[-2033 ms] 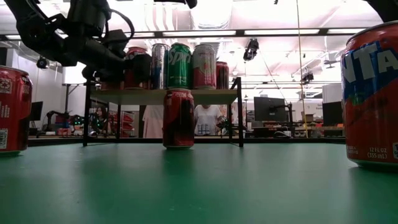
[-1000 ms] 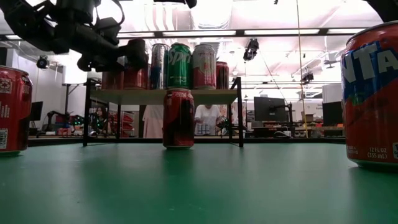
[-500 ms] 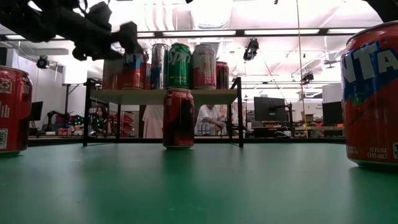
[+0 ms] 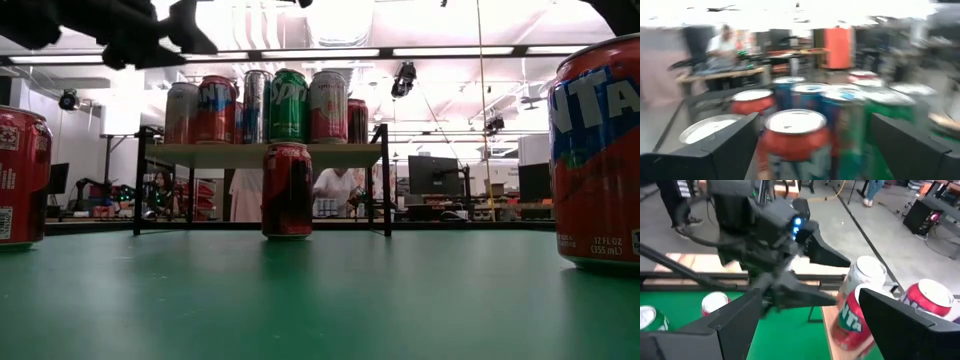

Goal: Place canned beverage on shelf
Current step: Put the red can on the shelf

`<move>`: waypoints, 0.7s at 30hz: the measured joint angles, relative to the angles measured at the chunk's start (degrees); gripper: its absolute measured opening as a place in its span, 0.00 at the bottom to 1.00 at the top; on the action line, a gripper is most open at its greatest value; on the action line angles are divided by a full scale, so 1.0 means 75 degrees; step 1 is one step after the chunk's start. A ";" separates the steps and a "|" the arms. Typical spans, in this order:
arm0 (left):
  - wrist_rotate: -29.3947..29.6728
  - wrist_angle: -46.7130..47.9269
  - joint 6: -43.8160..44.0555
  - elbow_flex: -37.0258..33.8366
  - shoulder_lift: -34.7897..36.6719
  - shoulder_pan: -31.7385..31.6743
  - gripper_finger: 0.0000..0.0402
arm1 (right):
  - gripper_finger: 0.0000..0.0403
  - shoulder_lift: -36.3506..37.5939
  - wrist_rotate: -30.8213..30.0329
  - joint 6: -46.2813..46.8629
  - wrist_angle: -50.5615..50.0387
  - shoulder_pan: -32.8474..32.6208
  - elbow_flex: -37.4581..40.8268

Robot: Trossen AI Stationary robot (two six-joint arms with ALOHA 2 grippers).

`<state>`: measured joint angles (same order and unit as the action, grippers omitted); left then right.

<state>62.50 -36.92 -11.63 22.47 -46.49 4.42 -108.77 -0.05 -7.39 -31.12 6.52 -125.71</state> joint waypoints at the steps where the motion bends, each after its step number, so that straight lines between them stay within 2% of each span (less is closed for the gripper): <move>1: -0.0127 0.0286 -0.0157 0.0061 0.0096 0.0138 0.90 | 0.81 0.0003 -0.0001 -0.0024 -0.0168 0.0000 -0.0032; 4: -0.0218 0.1238 -0.0635 0.0430 0.0326 0.0554 0.89 | 0.81 0.0016 -0.0003 -0.0137 -0.0779 0.0007 -0.0228; 7: -0.0623 0.3300 -0.0861 0.1020 0.0474 0.0888 0.86 | 0.81 0.0039 0.0009 -0.0336 -0.1522 0.0054 -0.0508; 10: -0.2152 0.6068 -0.0074 0.1785 0.0457 0.0909 0.80 | 0.81 0.0056 0.0008 -0.0562 -0.2198 0.0157 -0.0700; 12: -0.3069 0.7244 0.0400 0.2232 0.0330 0.0802 0.74 | 0.81 0.0056 0.0004 -0.0739 -0.2666 0.0273 -0.0835; 16: -0.3202 0.8131 0.0544 0.2518 0.0015 0.0651 0.56 | 0.81 0.0073 0.0009 -0.1054 -0.3270 0.0607 -0.0982; 19: -0.2967 0.7932 0.0412 0.2385 -0.0198 0.0425 0.36 | 0.81 0.0085 0.0009 -0.1175 -0.3611 0.0932 -0.0982; 21: -0.2499 0.7995 0.0418 0.2262 -0.0347 0.0190 0.21 | 0.81 0.0085 0.0009 -0.1207 -0.3779 0.1127 -0.0979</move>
<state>43.76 23.04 -8.49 39.44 -49.10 5.85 -108.14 0.01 -16.44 -59.46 14.97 -133.05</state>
